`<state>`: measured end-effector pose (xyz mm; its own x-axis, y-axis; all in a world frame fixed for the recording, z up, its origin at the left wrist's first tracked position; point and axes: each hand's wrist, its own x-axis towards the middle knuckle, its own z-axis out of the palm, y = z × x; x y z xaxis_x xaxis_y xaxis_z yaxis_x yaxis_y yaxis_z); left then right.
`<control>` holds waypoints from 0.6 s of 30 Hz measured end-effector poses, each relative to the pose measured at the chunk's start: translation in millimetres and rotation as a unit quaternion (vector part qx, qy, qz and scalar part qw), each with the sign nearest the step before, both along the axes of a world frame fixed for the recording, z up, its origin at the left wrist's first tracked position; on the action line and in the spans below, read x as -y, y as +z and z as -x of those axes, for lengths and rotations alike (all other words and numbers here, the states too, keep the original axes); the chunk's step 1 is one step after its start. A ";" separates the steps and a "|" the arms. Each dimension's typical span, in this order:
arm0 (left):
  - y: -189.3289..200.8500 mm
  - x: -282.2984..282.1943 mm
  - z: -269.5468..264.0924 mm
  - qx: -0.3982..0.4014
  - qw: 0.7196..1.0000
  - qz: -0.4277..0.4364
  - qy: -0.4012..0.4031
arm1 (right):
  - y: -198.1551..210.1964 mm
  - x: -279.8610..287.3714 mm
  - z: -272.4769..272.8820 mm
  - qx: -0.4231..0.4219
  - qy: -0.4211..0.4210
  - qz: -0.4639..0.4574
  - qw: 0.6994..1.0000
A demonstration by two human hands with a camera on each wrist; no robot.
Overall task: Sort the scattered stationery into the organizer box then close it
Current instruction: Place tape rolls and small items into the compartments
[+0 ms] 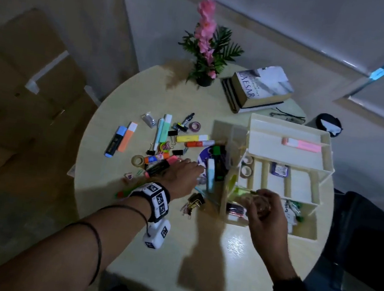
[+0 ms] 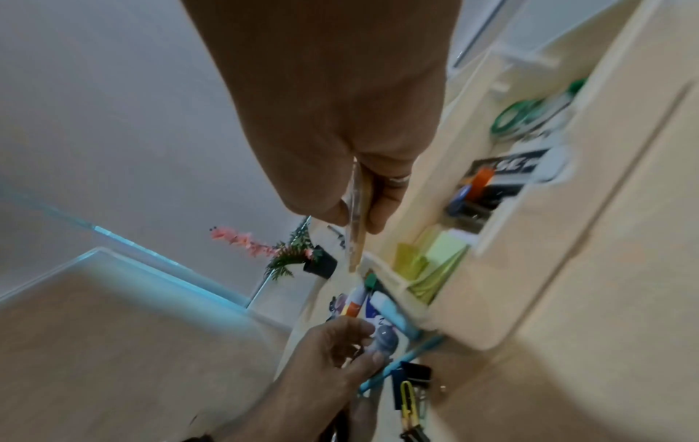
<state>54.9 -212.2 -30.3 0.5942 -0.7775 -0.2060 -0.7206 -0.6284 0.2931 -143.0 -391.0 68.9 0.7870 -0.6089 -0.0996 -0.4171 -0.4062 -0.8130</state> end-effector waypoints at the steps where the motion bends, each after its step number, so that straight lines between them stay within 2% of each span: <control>1: -1.2 0.6 -0.7 0.010 1.000 -0.005 -0.010 | -4.1 4.9 12.5 -0.008 -0.012 -0.005 1.000; 5: -2.8 -1.0 -5.3 0.027 0.999 -0.005 -0.032 | -11.2 21.6 43.9 -0.032 -0.049 -0.019 0.998; 8: 9.1 -1.6 -4.6 0.022 0.999 0.034 0.001 | -8.8 33.5 54.3 -0.037 -0.084 -0.053 0.994; 11: 33.3 -3.3 3.8 -0.023 0.990 0.127 0.063 | -8.0 45.1 64.7 -0.038 -0.105 -0.053 0.992; 13: 51.7 -5.6 12.1 -0.047 0.975 0.197 0.092 | -10.0 53.4 76.2 -0.038 -0.116 -0.022 0.992; 18: 92.1 0.2 37.3 -0.045 0.944 0.301 0.127 | -25.9 81.8 103.6 -0.004 -0.122 0.049 0.991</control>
